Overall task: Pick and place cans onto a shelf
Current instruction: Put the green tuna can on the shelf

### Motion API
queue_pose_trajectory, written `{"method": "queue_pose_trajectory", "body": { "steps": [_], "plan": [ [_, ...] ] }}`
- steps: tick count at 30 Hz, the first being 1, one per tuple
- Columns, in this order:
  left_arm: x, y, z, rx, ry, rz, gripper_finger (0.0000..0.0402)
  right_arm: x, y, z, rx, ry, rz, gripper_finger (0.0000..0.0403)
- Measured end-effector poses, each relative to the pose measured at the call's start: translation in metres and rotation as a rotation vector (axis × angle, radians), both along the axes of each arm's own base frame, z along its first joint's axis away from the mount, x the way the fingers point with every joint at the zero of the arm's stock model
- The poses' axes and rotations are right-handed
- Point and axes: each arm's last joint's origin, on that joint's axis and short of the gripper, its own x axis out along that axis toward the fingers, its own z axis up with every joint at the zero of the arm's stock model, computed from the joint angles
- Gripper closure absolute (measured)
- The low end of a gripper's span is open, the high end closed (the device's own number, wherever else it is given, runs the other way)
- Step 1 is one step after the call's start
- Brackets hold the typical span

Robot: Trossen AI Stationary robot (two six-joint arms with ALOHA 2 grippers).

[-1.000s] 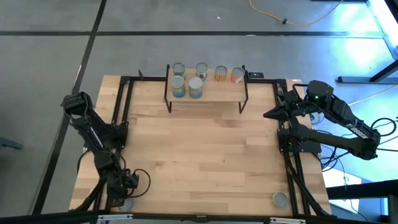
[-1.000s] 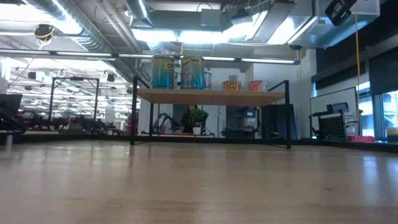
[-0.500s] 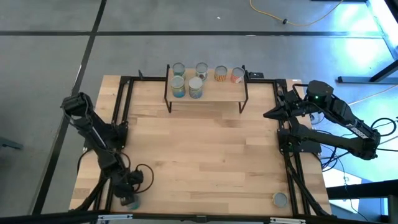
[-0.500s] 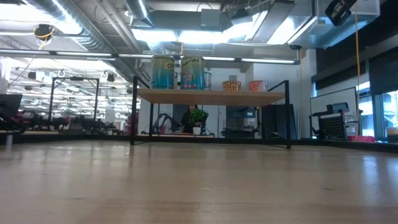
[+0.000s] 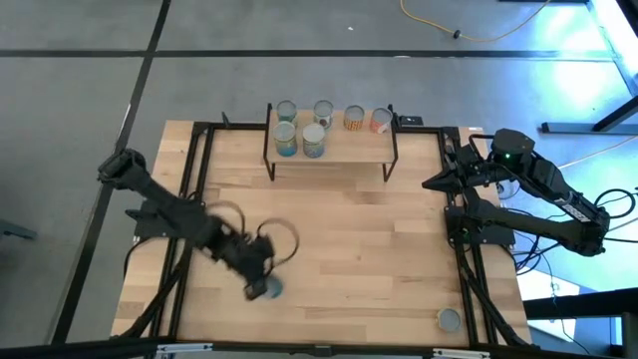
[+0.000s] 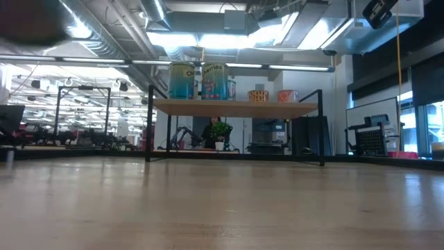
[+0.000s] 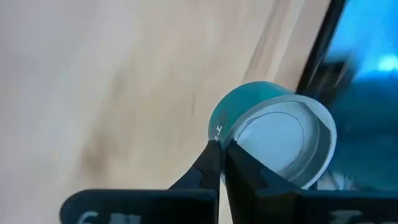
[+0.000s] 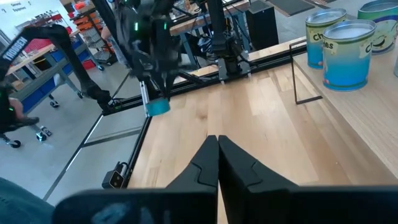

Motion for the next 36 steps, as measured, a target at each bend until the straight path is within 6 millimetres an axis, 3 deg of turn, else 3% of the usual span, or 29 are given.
{"method": "queue_pose_trajectory", "body": {
  "steps": [7, 14, 18, 25, 30, 36],
  "plan": [
    [0.044, 0.063, 0.064, 0.175, -0.225, 0.147, 0.0401, 0.0, 0.0, 0.0, 0.0, 0.0, 0.0, 0.0399],
    [0.088, 0.101, 0.097, 0.529, -0.346, 0.272, 0.0401, 0.0, 0.0, 0.0, -0.065, -0.01, 0.013, 0.0398],
    [0.12, 0.114, 0.104, 0.677, -0.339, 0.253, 0.0401, 0.0, 0.0, 0.0, -0.081, -0.012, 0.011, 0.0399],
    [0.167, 0.14, 0.127, 0.748, -0.392, 0.274, 0.0401, 0.0, -0.001, 0.0, -0.106, -0.011, -0.007, 0.0398],
    [0.185, 0.152, 0.135, 0.839, -0.4, 0.316, 0.0401, 0.001, -0.003, -0.001, -0.128, 0.002, -0.062, 0.0399],
    [0.199, 0.159, 0.121, 0.937, -0.333, 0.353, 0.0401, 0.001, -0.004, -0.001, -0.154, 0.003, -0.078, 0.0395]
  ]
}}
